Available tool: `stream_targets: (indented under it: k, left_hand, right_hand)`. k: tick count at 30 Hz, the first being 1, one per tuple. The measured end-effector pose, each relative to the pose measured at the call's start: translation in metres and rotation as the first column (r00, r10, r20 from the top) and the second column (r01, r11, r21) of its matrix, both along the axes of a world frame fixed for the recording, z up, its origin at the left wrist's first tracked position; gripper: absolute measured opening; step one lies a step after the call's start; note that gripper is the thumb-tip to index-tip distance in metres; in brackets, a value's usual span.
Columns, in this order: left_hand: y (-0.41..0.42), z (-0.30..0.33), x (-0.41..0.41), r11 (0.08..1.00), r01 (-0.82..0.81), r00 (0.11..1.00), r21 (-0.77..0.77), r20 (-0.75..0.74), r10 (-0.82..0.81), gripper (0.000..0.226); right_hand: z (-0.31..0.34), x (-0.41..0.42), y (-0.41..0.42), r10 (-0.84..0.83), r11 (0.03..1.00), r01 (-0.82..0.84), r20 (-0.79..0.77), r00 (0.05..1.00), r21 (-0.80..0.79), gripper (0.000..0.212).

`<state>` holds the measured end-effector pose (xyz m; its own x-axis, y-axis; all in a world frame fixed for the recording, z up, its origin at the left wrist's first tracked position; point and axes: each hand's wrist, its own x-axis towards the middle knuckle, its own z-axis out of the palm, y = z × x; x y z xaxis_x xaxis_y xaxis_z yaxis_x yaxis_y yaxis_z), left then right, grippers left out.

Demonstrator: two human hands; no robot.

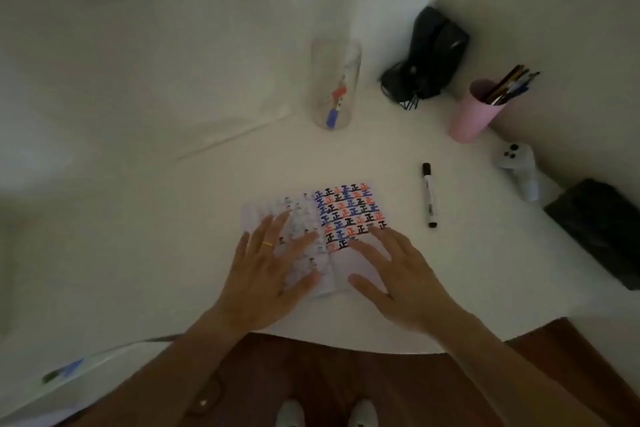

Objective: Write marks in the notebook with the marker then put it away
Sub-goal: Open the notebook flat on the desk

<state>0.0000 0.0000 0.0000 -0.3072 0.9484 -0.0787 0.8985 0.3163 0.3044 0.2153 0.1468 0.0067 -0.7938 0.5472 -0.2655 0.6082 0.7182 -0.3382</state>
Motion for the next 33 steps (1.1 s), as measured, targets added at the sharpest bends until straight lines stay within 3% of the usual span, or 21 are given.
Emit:
stream_targets:
  k: [4, 9, 17, 21, 24, 28, 33]
  left_hand:
    - [-0.006, -0.052, 0.001, 0.994, 0.016, 0.999, 0.107, -0.037, -0.012, 0.067]
    - [-0.007, -0.074, 0.000, 0.979, 0.001, 0.999, 0.203, -0.053, 0.010, 0.067]
    - [-0.008, -0.076, 0.006, 0.962, -0.056, 0.998, 0.267, 0.008, 0.056, 0.067]
    - [-0.015, -0.078, 0.012, 0.945, -0.056, 0.995, 0.322, -0.063, 0.080, 0.063]
    - [-0.027, -0.073, 0.023, 0.934, -0.144, 0.981, 0.328, -0.076, 0.178, 0.065]
    - [-0.045, -0.070, 0.044, 0.907, -0.254, 0.955, 0.337, -0.061, 0.290, 0.063]
    - [-0.055, -0.069, 0.050, 0.938, -0.230, 0.947, 0.258, -0.162, 0.276, 0.059]
  right_hand:
    - [-0.060, 0.001, -0.003, 0.017, 0.980, -0.007, -0.051, 0.999, 0.197, 0.069]
    - [-0.086, 0.006, -0.008, 0.040, 0.948, 0.014, -0.162, 0.986, 0.319, 0.068]
    - [-0.088, 0.006, -0.013, -0.018, 0.940, 0.110, -0.277, 0.961, 0.322, 0.070]
    - [-0.084, 0.011, -0.024, -0.075, 0.911, 0.212, -0.365, 0.928, 0.352, 0.064]
    - [-0.077, 0.021, -0.033, -0.159, 0.878, 0.326, -0.427, 0.890, 0.351, 0.060]
    - [-0.073, 0.027, -0.044, -0.196, 0.903, 0.334, -0.434, 0.879, 0.269, 0.045]
    - [-0.076, 0.027, -0.048, -0.198, 0.899, 0.333, -0.415, 0.888, 0.283, 0.039]
